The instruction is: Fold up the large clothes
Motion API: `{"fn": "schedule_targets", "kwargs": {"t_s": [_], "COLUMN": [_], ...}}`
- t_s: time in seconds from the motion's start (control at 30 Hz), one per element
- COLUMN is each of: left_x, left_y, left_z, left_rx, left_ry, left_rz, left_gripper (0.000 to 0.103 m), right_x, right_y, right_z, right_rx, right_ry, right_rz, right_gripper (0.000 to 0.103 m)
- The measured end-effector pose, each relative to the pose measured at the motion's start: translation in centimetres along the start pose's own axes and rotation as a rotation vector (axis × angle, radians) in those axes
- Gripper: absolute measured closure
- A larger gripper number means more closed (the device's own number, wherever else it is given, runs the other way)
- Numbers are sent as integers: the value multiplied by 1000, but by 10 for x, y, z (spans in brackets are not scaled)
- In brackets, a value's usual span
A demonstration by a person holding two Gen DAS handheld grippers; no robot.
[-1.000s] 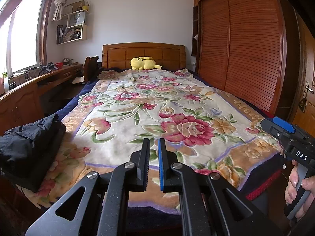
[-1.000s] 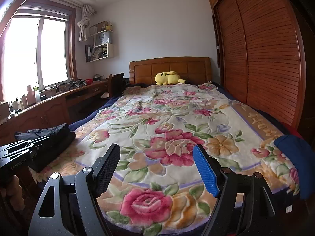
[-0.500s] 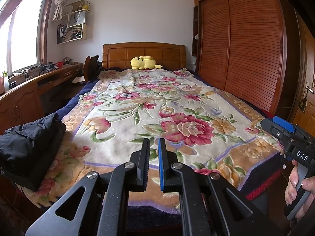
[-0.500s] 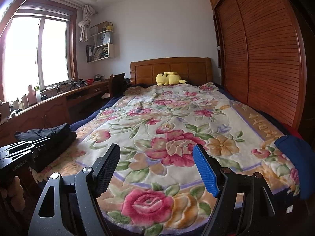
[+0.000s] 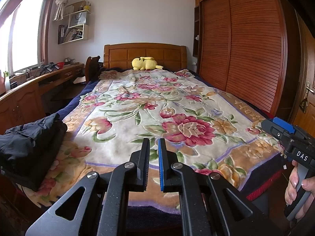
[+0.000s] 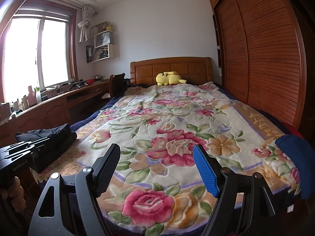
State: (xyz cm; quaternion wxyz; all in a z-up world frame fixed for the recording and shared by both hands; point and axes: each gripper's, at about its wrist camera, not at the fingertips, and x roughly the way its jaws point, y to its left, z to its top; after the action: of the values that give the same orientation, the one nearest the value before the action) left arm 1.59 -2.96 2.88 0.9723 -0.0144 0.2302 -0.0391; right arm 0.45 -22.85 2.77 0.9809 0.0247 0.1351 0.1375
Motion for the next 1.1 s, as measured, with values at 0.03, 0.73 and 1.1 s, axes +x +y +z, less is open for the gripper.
{"fn": "schedule_targets", "kwargs": {"t_s": [0.03,0.73,1.1], "left_x": [0,-1,-1], "left_y": [1,1,2], "left_z": [-1,0,0], "left_rx": [0,-3,-3], "left_ry": [-1,-1,0], "left_rz": [1,6,5], "left_gripper": [95,94,94], "right_x": [0,-1,-1], "right_y": [0,0,0], "right_z": [0,-1,-1], "right_rx": [0,1,0], "right_ry": [0,0,-3], "right_rz": [1,9,11], "right_gripper": [25,25,25]}}
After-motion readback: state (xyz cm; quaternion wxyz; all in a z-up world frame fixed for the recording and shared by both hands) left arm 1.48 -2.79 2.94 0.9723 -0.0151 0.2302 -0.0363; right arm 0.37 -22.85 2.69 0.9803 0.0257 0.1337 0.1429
